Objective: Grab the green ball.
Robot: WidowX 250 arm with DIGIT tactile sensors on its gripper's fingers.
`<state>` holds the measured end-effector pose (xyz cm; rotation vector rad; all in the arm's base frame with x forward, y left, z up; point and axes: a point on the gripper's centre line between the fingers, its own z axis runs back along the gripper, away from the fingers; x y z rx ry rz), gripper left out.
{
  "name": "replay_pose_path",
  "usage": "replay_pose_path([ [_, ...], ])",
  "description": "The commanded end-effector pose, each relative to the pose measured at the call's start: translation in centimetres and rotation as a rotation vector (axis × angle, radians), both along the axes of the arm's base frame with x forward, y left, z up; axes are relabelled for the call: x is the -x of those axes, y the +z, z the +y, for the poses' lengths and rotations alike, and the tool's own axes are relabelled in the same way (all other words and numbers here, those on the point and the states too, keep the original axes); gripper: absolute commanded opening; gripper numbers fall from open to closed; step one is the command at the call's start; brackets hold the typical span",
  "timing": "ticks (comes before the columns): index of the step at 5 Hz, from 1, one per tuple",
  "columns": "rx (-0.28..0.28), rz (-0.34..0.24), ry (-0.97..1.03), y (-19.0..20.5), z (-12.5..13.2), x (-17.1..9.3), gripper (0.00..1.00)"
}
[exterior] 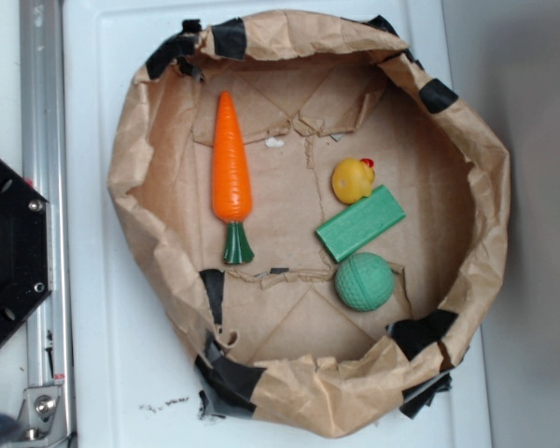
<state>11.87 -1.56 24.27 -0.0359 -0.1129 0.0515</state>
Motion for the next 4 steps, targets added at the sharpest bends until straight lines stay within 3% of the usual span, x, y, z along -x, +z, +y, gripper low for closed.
replay_pose_path([
  [1, 0.000, 0.000, 0.000, 0.0, 0.0, 0.0, 1.00],
  [3, 0.026, -0.118, -0.250, -4.0, 2.0, -8.9, 1.00],
  [4, -0.018, -0.177, -0.325, -6.1, 2.6, -11.6, 1.00],
])
